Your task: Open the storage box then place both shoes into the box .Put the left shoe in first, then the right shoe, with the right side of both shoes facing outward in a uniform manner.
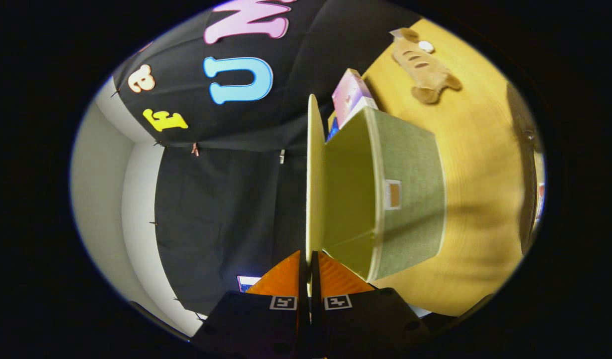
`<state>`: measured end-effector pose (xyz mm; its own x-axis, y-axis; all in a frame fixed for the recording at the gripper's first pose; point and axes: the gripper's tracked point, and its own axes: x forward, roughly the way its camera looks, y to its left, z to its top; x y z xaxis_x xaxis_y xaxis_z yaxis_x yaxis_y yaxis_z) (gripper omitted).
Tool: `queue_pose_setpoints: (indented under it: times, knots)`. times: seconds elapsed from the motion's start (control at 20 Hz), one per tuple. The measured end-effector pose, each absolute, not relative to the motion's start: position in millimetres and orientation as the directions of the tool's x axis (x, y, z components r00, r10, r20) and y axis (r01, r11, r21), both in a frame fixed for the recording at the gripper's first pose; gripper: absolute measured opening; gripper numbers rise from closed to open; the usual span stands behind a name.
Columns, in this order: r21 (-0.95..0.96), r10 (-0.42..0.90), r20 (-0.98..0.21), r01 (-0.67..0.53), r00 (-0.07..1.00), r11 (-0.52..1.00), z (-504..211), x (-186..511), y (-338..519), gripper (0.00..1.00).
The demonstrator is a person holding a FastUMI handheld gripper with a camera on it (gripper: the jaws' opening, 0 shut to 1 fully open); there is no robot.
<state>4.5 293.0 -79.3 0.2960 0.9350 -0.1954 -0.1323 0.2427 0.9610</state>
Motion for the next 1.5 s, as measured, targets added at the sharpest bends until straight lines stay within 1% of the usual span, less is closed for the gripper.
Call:
queue_pose_setpoints:
  times: [0.15,0.45,0.7,0.9,1.15,1.35,1.5]
  knots:
    - [0.949,0.937,-0.183,-0.195,0.297,0.247,-48.4,6.3,313.8,0.05]
    - [0.938,0.945,-0.179,-0.242,0.273,0.247,-5.2,9.2,375.5,0.05]
    - [0.897,0.943,-0.206,-0.335,0.262,0.289,16.1,7.6,440.4,0.05]
    - [0.884,0.938,-0.234,-0.346,0.255,0.315,11.1,10.2,501.4,0.05]
    - [0.868,0.925,-0.270,-0.347,0.269,0.354,-20.3,19.7,566.9,0.05]
    - [0.870,0.912,-0.316,-0.303,0.263,0.389,-59.9,27.1,599.6,0.07]
    - [0.860,0.897,-0.336,-0.294,0.287,0.417,-83.3,37.8,612.2,0.08]
